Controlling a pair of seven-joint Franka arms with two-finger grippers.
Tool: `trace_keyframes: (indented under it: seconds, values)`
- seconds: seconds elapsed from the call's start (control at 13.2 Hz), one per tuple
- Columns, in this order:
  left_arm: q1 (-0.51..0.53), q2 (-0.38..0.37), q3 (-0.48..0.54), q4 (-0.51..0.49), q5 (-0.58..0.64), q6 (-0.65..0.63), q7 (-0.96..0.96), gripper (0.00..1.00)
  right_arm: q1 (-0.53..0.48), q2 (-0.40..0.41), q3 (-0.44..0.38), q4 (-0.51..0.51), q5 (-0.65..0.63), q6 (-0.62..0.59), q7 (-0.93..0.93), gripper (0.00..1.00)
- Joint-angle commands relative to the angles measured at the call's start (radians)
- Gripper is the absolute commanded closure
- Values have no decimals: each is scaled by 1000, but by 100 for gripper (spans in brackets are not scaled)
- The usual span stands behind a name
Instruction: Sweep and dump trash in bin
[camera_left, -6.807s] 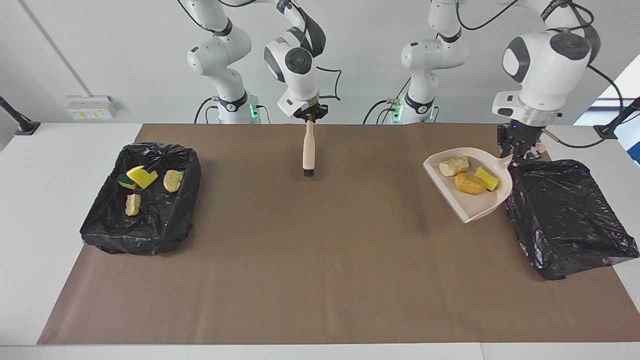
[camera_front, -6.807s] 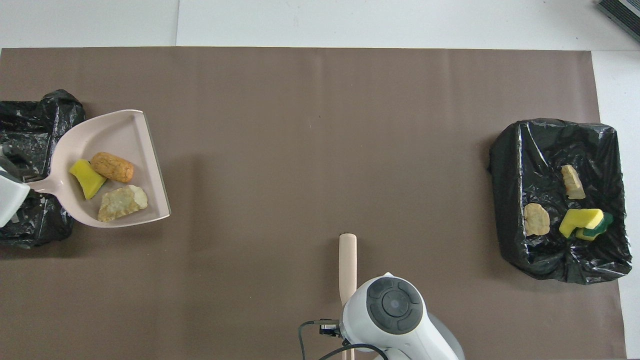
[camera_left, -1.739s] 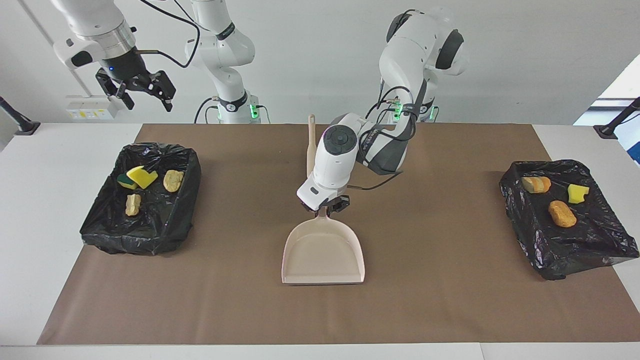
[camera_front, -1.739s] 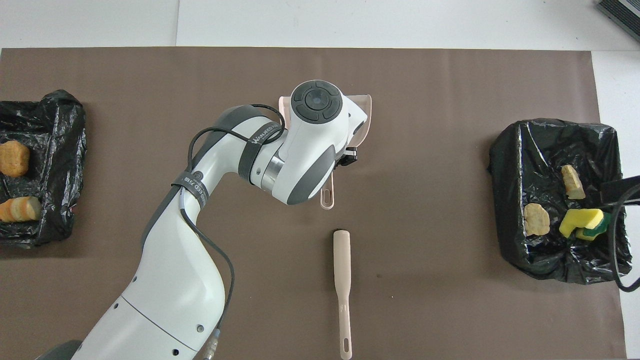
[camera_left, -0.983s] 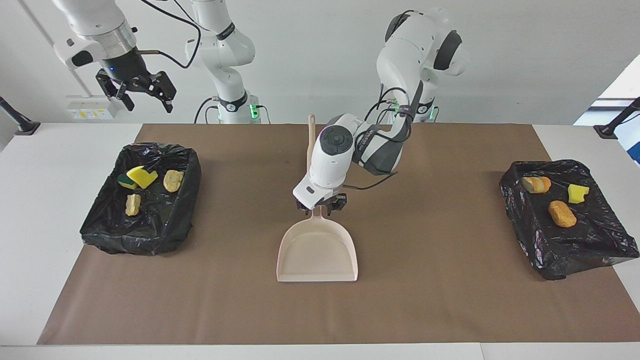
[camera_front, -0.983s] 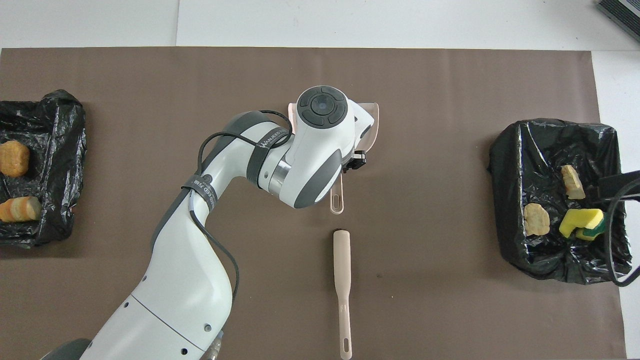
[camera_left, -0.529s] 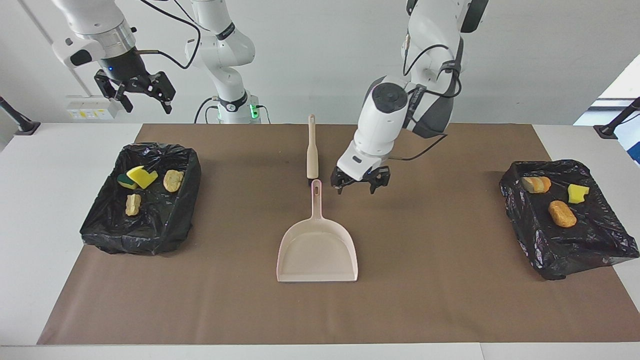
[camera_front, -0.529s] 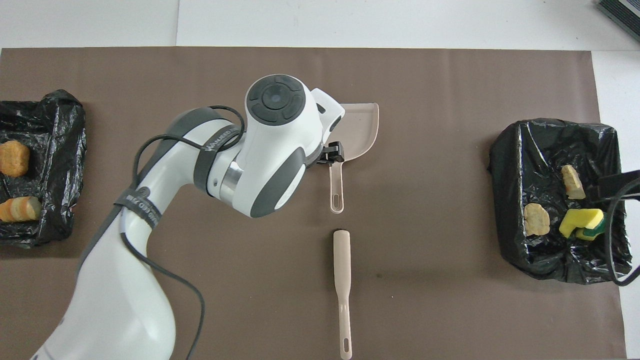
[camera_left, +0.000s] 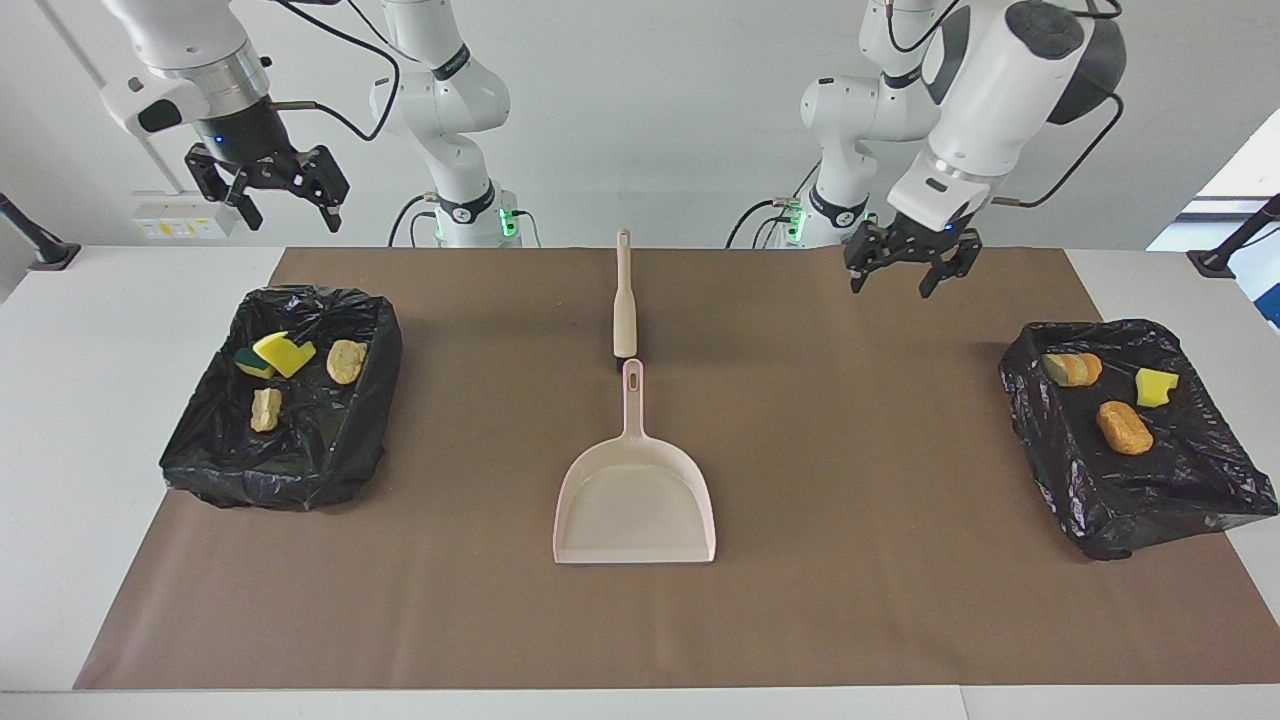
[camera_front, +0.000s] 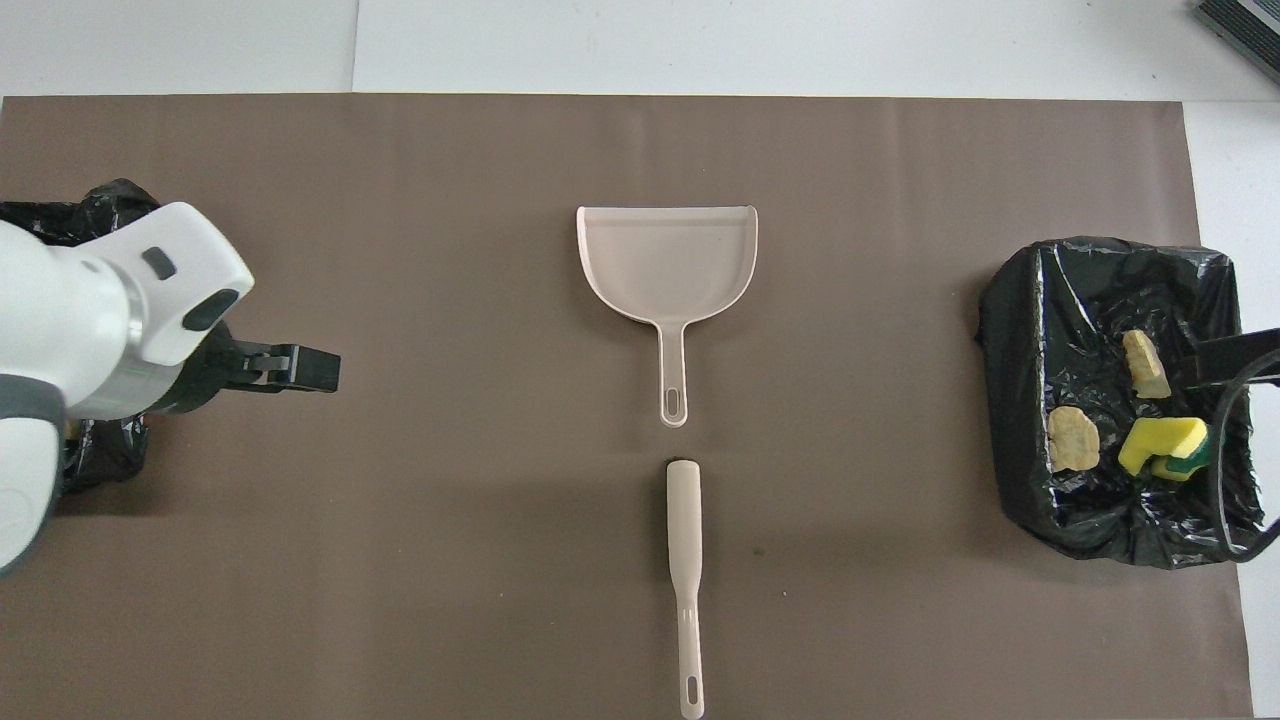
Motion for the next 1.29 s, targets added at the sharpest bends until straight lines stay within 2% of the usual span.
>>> trace_keyframes:
  seconds: [0.0, 0.38, 0.45, 0.76, 1.21]
  values:
    - [87, 6, -12, 143, 3, -151, 108, 0, -12, -4, 6, -13, 7, 15, -28, 0]
    - [92, 185, -6, 514, 31, -426, 110, 0, -12, -4, 9, -12, 8, 13, -24, 0]
    - [94, 214, -7, 544, 32, -449, 110, 0, -12, -3, 11, -9, 7, 7, -24, 0]
    - [92, 186, -13, 534, 37, -436, 116, 0, -12, -3, 12, -9, 8, 6, -24, 0]
    - [86, 190, -13, 535, 52, -437, 117, 0, -12, -3, 12, -9, 8, 4, -25, 0]
